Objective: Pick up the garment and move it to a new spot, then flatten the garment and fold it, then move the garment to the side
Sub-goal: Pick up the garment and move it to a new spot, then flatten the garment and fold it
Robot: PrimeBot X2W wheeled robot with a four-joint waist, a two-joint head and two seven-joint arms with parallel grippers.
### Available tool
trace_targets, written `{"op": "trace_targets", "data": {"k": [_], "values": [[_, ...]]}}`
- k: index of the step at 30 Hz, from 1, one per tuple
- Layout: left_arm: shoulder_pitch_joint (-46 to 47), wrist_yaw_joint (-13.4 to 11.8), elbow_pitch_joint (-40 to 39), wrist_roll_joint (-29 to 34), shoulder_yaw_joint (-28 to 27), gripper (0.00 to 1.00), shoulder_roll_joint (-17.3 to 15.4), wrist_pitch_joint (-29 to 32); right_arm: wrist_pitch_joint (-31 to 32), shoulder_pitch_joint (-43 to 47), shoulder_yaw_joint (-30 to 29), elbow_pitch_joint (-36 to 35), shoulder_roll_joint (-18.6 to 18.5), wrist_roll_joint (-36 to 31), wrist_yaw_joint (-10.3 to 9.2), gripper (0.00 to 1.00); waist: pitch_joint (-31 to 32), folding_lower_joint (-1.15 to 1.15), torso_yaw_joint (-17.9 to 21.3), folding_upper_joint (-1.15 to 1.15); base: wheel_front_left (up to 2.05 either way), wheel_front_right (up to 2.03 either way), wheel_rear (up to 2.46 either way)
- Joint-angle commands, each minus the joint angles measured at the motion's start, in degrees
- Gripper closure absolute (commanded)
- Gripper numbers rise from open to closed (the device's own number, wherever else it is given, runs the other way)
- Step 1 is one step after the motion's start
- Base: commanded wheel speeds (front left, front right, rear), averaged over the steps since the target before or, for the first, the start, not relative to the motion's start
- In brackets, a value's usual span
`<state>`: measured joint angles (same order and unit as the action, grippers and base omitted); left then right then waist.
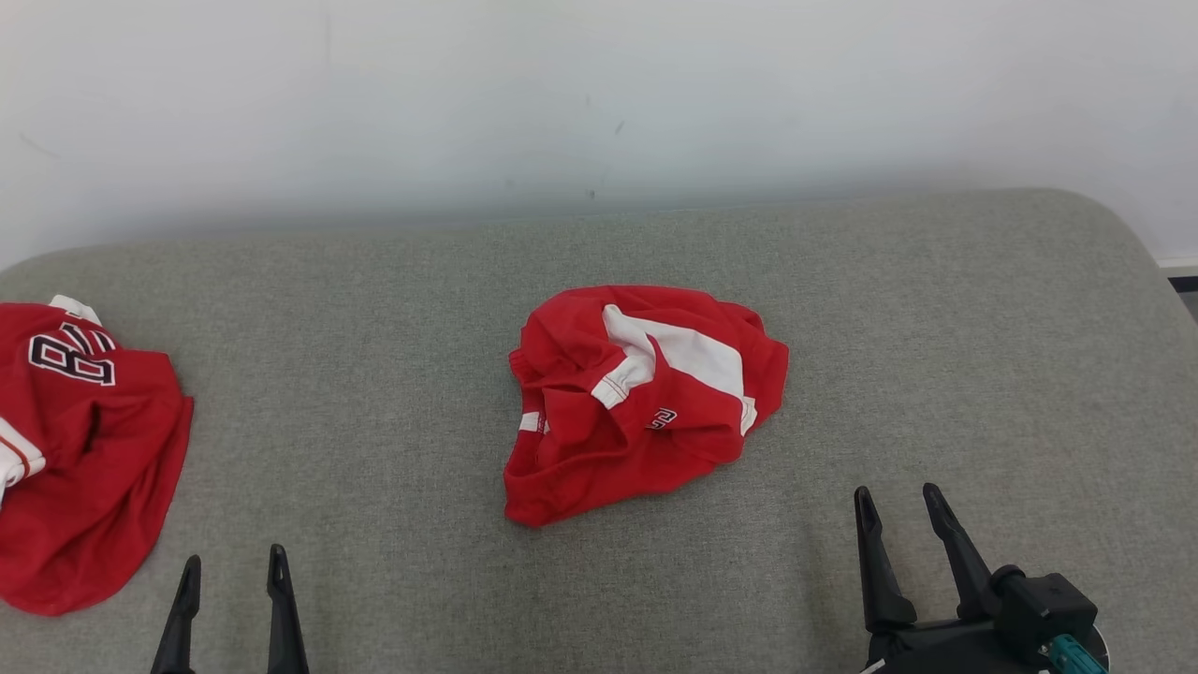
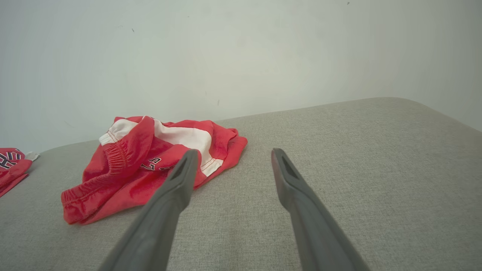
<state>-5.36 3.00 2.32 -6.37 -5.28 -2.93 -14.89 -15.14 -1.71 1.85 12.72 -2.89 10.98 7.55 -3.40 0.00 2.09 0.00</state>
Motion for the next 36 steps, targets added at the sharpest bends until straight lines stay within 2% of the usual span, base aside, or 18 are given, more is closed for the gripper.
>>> {"op": "trace_targets", "data": {"k": [1, 36], "values": [[-0.26, -0.27, 0.1, 0.26, 0.02, 0.0, 0.08, -0.35, -0.13, 0.13, 0.13, 0.09, 0.05, 0.09, -0.12, 0.0, 0.1, 0.0, 0.03, 0.0, 0.0, 0.0, 0.0], [-0.91, -0.96, 1.22, -1.67, 0.76, 0.0, 0.09, -0.35, -0.13, 0.64, 0.71, 0.36, 0.04, 0.12, -0.12, 0.0, 1.3, 0.0, 0.36, 0.0, 0.0, 0.0, 0.0]]}}
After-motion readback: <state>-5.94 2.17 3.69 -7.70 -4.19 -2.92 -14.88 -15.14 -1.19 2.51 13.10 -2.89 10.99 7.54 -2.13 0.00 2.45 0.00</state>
